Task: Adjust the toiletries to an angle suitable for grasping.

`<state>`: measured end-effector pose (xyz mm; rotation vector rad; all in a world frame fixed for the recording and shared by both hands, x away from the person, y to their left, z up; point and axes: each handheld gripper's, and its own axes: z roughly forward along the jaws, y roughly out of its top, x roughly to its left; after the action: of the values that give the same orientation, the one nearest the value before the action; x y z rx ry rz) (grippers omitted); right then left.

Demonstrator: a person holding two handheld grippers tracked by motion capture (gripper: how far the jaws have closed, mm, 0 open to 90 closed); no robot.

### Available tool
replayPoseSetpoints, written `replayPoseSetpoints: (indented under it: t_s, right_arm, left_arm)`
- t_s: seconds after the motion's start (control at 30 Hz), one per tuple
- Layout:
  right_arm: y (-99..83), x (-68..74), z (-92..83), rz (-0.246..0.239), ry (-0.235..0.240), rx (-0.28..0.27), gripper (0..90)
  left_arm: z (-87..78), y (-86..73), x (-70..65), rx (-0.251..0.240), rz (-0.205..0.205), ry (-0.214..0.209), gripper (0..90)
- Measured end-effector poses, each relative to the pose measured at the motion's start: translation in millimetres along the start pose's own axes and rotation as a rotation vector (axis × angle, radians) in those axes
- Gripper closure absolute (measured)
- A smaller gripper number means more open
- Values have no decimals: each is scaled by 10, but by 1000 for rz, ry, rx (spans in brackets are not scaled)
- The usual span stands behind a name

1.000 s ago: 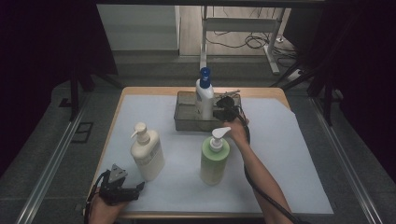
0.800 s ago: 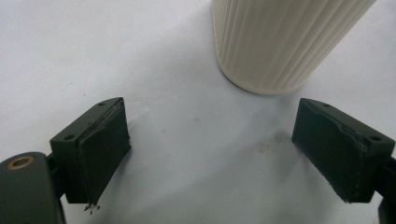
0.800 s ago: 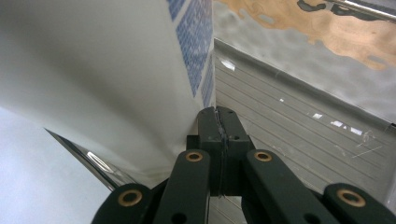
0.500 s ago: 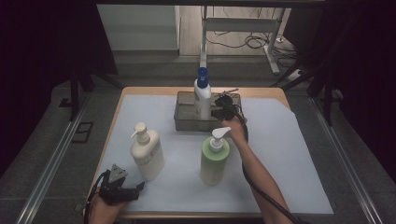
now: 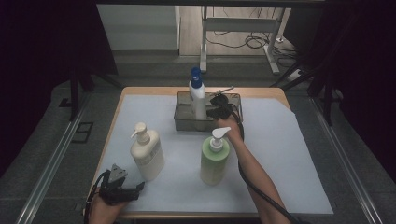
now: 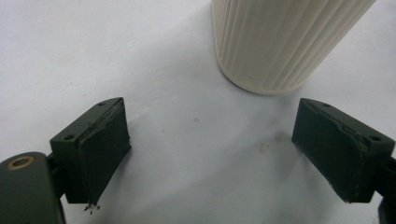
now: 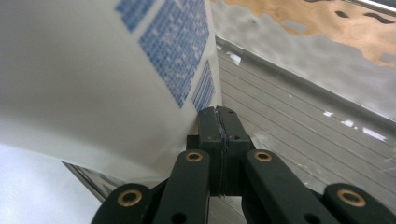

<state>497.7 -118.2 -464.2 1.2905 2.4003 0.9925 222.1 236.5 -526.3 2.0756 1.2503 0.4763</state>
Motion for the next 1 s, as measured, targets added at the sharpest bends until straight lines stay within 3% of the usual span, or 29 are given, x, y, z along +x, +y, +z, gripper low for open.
replayPoseSetpoints:
  t_s: [0.23, 0.3, 1.0]
  right_arm:
    - [14, 41, 46, -6, 6, 2, 895]
    - [20, 54, 58, 14, 3, -3, 895]
    - [94, 188, 159, -32, 48, 4, 895]
  left_arm:
    - [0, 0, 0, 0, 0, 0, 107]
    - [0, 0, 0, 0, 0, 0, 107]
    - [0, 1, 1, 0, 1, -1, 107]
